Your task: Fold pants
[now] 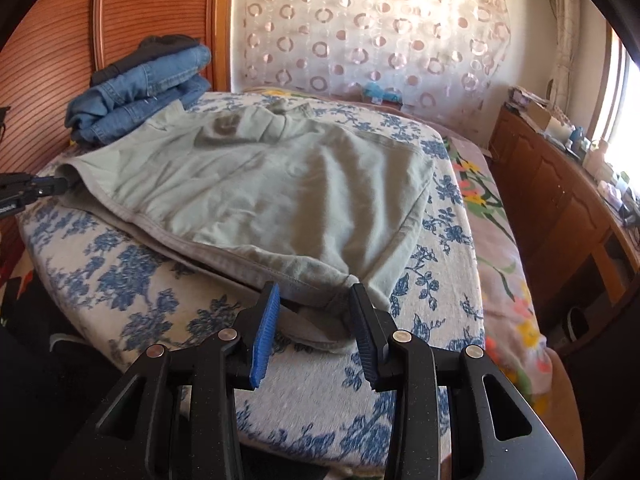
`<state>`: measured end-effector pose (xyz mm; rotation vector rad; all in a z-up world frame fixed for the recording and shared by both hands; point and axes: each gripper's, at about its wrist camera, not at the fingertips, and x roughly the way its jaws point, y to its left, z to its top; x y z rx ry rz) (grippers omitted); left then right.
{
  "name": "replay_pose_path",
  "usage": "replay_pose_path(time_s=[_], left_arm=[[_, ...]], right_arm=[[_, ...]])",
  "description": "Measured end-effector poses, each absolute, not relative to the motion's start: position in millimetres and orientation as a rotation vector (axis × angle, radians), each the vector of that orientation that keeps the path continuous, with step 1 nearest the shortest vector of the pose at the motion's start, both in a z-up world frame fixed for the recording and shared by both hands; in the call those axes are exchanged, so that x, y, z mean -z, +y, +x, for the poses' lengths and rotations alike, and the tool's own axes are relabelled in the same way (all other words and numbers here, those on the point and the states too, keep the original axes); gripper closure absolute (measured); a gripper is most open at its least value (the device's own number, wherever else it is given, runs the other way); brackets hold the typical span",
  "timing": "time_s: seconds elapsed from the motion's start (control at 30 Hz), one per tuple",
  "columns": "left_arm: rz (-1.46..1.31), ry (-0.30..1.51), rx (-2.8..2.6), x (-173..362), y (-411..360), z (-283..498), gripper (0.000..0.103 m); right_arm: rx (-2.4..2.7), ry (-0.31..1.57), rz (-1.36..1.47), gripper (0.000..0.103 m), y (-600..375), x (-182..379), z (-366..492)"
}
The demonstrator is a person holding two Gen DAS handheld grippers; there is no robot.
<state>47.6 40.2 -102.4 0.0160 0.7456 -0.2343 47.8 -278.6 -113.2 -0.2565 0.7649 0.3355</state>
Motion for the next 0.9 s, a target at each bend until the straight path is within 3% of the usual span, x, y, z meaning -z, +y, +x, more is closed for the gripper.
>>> replay_pose_path(time_s=[0.8, 0.83, 0.87, 0.9], left_arm=[[0.015, 0.759, 0.249, 107.6, 38.7, 48.1, 0.102], [0.015, 0.759, 0.249, 107.6, 39.0, 48.3, 0.102], [0.014, 0.759, 0.248, 107.5, 39.4, 48.1, 0.102], [0.013, 0.759, 0.248, 107.5, 39.4, 48.0, 0.102]], right_arm=[[-0.427, 0.836, -0.376, 0.064, -241.5, 115.3, 74.8], [-0.411, 0.837, -0.362, 0.068, -244.1, 115.7, 76.7], [-0.396, 0.839, -0.354, 0.084, -245.9, 115.8, 77.8], [-0.375, 0.835, -0.346, 0.09, -248.7, 115.2, 77.1]])
